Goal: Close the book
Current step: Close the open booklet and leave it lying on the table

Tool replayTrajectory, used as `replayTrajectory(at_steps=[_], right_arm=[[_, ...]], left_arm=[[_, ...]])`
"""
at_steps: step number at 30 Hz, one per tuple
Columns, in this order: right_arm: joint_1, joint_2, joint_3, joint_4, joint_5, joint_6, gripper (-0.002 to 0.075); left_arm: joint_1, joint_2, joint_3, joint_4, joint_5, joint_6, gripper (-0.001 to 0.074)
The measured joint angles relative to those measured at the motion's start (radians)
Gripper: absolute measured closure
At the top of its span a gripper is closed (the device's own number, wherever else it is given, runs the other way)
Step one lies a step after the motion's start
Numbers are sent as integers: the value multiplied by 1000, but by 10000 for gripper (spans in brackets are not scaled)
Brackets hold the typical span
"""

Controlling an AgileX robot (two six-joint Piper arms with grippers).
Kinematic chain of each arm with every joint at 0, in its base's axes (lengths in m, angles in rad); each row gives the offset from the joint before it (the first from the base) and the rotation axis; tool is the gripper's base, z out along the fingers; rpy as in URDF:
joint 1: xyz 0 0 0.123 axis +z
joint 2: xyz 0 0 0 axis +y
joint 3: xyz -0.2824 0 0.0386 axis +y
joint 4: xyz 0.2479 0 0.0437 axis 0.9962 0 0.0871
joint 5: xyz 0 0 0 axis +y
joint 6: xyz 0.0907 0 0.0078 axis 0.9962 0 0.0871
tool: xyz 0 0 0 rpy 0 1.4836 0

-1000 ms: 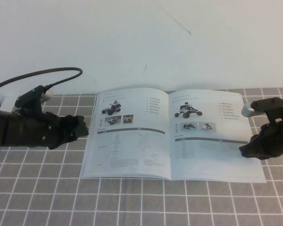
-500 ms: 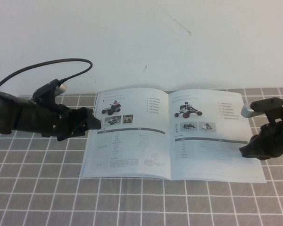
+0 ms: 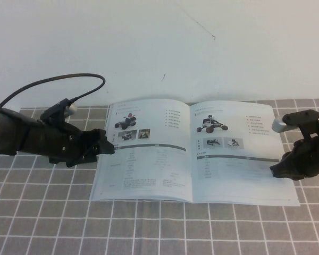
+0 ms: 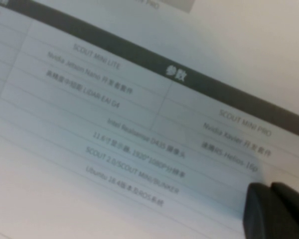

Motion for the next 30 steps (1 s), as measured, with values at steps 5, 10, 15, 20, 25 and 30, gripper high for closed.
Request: replayTrajectory(at_steps=[5,10,15,20,25,30], right_arm=[[0,11,-6,0,11,0,729],[-2,12,-7,0,17,0,729],[-2,13,-8,0,19,0,729],[-2,13,-8,0,19,0,729],[-2,13,-8,0,19,0,729],[-2,13,-8,0,19,0,729]], left_arm=[[0,1,0,-17,9,-4,288],[0,8,0,-49,46,-4,288],[0,14,0,-101,87,0,288],[0,18,0,-185,121,37,287],[0,18,0,-333,200,115,287],[0,18,0,-464,271,190,287]])
